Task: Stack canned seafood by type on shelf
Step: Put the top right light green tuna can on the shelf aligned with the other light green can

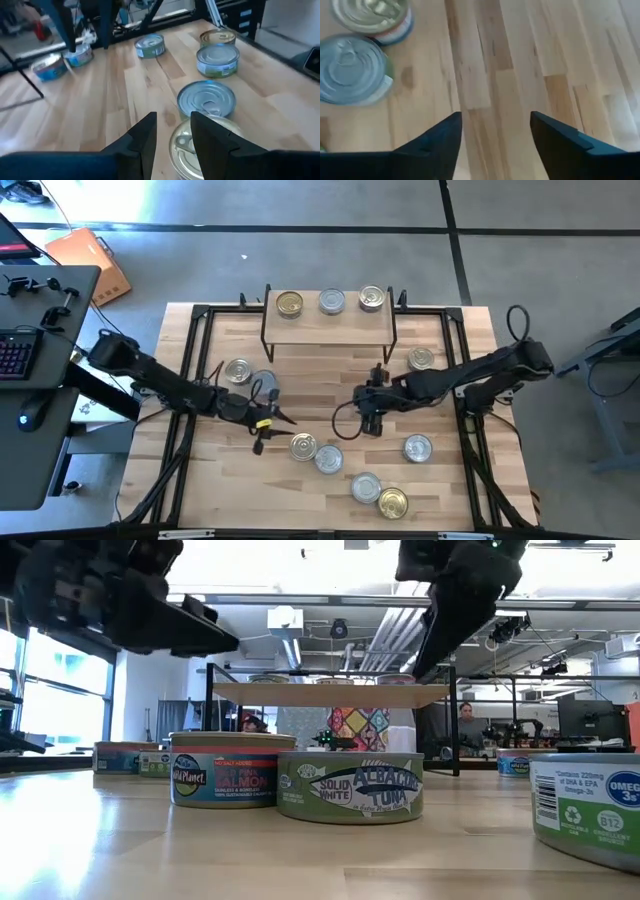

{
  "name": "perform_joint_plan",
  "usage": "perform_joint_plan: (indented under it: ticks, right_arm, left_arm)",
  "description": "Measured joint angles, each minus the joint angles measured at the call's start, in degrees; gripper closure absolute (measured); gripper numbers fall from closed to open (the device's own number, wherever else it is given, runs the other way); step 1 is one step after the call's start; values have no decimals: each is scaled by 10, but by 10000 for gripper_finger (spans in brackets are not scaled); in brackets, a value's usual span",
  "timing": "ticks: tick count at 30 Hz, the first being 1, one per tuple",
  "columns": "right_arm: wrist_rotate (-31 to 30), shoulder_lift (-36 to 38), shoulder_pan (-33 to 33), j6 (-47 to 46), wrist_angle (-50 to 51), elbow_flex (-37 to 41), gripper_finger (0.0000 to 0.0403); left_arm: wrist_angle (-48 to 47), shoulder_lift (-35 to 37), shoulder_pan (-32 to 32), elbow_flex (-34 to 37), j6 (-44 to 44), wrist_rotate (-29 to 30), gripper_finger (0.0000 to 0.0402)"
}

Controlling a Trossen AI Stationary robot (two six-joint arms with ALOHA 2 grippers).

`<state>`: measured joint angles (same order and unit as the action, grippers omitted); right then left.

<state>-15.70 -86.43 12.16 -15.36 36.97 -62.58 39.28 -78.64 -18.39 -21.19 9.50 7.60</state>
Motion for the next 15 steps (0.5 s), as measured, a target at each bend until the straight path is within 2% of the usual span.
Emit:
perform_joint_plan:
  ticks: [5, 9, 12, 15]
  right_arm:
    - [8, -3, 14, 23, -64, 24, 162]
    - [8, -3, 18, 23, -110, 44, 163]
    - [-8, -3, 17, 27, -164, 61, 163]
    - [-13, -3, 17, 42, -235, 78, 163]
  left_arm:
    - [15, -50, 0, -6, 16, 32, 286]
    - [2, -63, 0, -18, 15, 71, 262]
    - [-32, -52, 0, -29, 11, 96, 235]
    - [-106, -29, -1, -38, 3, 146, 205]
